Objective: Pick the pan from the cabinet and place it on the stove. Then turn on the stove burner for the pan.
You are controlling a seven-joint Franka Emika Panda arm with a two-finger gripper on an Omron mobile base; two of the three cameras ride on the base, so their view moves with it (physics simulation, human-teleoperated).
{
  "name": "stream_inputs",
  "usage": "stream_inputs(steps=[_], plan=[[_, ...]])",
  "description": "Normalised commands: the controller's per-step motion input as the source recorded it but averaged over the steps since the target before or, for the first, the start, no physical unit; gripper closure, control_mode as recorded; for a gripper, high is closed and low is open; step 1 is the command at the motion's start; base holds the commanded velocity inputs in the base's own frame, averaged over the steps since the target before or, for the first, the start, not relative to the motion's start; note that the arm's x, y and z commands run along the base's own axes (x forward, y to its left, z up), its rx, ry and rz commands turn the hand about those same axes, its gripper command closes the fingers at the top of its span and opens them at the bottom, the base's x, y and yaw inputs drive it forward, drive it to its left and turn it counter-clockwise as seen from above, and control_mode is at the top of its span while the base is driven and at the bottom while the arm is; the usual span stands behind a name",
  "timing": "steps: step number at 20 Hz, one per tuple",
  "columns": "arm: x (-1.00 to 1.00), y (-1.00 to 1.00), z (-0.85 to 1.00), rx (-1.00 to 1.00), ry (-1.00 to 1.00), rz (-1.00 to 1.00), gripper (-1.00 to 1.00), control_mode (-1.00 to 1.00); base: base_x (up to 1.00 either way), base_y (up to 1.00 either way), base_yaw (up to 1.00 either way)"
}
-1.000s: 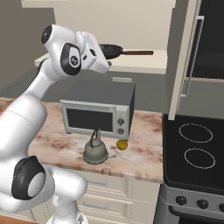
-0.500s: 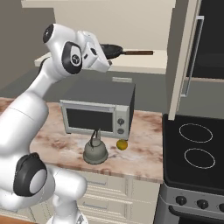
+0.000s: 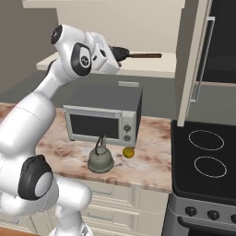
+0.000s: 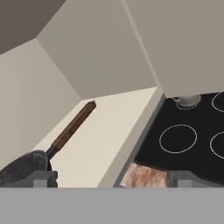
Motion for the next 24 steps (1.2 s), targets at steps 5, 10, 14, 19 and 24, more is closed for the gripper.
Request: stream_inputs(steps=[5,10,14,19,24], plan=[[0.33,-0.3,0.03,0.01,0.0,0.0,-1.0,-1.0,0.0,0.0,0.0],[0.36,-0.34,0.0,0.03,0.0,-0.01,-1.0,-1.0,0.0,0.0,0.0],[0.34,-0.26,0.0,0.02,0.0,-0.02,-1.0,-1.0,0.0,0.0,0.0],[0.12,-0.19,0.0,0.0,0.0,-0.01,-1.0,-1.0,0.0,0.0,0.0],[0.32,-0.09,0.0,0.0,0.05,0.0,-1.0,-1.0,0.0,0.0,0.0]])
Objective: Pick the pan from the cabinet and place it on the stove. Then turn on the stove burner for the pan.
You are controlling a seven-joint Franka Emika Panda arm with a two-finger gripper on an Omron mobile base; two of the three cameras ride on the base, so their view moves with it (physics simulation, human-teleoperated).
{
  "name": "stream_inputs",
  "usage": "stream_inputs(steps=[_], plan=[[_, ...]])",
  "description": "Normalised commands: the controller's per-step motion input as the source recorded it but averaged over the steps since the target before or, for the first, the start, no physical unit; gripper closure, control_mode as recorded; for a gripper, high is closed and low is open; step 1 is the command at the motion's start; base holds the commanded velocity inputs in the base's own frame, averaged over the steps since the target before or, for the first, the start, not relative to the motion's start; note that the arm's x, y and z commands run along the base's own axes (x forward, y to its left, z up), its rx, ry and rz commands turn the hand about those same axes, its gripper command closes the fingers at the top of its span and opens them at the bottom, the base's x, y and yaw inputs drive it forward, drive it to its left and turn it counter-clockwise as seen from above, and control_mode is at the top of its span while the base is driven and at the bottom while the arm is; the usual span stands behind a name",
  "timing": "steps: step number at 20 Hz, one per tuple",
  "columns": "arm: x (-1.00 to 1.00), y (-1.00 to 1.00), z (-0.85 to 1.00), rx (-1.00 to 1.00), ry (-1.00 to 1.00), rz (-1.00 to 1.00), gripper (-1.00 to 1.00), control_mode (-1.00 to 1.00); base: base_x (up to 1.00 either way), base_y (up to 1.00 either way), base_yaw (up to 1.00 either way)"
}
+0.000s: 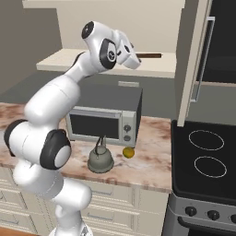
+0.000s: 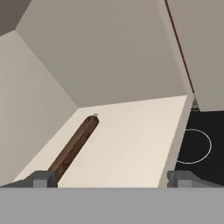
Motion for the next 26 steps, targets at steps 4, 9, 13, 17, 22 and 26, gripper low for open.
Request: stream_inputs(steps=[4,9,13,17,22,26], plan=[[0.34,-0.15,-0.02,0.04,0.11,-0.02,-1.0,-1.0,0.0,0.0,0.0],[0.32,-0.02,-0.1,0.03,0.14,-0.07,-1.0,-1.0,0.0,0.0,0.0],[0.36,0.0,-0.13,0.02,0.08,-0.08,-1.0,-1.0,0.0,0.0,0.0],[0.31,0.0,-0.15,0.0,0.01,-0.07,-1.0,-1.0,0.0,0.0,0.0],[0.33,0.0,-0.24,0.0,0.0,-0.04,-1.0,-1.0,0.0,0.0,0.0],[0.34,0.0,-0.2,0.0,0.0,-0.03,-1.0,-1.0,0.0,0.0,0.0]])
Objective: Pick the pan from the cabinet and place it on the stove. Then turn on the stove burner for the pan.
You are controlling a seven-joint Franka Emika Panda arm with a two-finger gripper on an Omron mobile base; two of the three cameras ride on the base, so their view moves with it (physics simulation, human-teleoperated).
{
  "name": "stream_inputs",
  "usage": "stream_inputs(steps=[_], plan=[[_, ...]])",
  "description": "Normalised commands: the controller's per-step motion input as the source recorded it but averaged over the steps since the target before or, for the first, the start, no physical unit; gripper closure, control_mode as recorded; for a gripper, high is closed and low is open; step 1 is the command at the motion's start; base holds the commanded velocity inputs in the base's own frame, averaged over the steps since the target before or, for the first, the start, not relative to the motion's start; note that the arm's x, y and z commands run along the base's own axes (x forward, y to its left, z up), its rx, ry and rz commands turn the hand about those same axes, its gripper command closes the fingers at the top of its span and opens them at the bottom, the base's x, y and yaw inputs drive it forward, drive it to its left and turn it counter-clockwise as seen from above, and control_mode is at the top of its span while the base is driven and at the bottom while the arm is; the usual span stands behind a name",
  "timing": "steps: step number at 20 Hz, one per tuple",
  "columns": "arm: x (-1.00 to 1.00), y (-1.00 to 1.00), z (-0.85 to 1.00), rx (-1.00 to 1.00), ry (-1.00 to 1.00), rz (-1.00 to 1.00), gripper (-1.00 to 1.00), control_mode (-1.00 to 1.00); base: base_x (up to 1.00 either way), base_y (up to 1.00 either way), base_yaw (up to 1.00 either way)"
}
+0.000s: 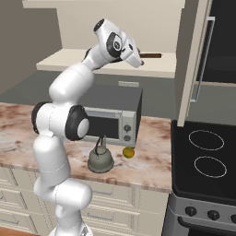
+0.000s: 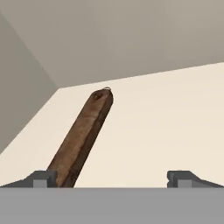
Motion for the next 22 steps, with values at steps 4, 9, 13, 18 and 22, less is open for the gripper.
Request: stream_inputs(steps=[4,9,13,18,22], plan=[[0.31,0.0,-0.1,0.0,0.0,-0.01,-1.0,-1.0,0.0,0.0,0.0],[0.27,0.0,-0.07,0.0,0.0,0.0,-1.0,-1.0,0.0,0.0,0.0],[0.26,0.0,-0.11,0.0,0.0,0.0,-1.0,-1.0,0.0,0.0,0.0],[0.21,0.0,-0.14,0.0,0.0,0.0,-1.0,-1.0,0.0,0.0,0.0],[0.17,0.0,-0.14,0.01,0.0,0.0,-1.0,-1.0,0.0,0.0,0.0]])
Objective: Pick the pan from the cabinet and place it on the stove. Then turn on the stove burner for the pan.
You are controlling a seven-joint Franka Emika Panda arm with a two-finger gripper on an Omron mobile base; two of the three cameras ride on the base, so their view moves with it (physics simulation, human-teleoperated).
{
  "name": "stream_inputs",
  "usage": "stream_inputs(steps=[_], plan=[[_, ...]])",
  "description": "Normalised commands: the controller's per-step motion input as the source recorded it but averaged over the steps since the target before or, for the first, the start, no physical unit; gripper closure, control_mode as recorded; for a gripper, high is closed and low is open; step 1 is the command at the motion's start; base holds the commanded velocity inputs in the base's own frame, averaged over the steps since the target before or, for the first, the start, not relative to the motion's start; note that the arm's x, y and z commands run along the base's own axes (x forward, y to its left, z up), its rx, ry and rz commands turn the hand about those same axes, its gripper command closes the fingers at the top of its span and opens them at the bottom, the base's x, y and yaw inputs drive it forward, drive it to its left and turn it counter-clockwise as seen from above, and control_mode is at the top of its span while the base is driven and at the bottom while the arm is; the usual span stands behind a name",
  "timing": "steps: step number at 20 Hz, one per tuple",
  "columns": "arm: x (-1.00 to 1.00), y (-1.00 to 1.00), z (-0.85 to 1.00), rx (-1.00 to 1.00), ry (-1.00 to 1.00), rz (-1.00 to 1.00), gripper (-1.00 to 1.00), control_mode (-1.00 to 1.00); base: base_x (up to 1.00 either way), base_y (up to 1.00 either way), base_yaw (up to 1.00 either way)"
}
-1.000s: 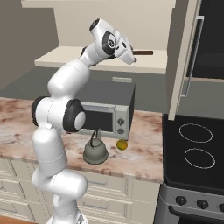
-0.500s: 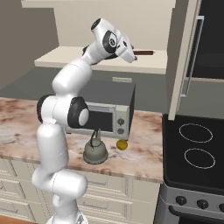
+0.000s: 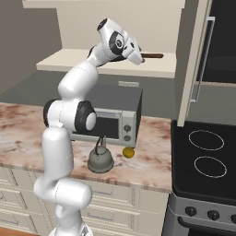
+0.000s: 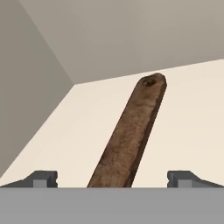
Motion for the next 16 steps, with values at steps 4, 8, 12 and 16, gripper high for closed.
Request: stream_inputs(steps=[4,8,12,16], plan=[[0.03,0.0,-0.14,0.02,0.0,0.0,-1.0,-1.0,0.0,0.0,0.0],[0.0,0.0,-0.18,0.05,0.0,0.0,-1.0,-1.0,0.0,0.0,0.0],[0.0,0.0,-0.14,0.08,0.0,0.0,-1.0,-1.0,0.0,0.0,0.0],[0.0,0.0,-0.16,0.07,0.0,0.0,-1.0,-1.0,0.0,0.0,0.0]])
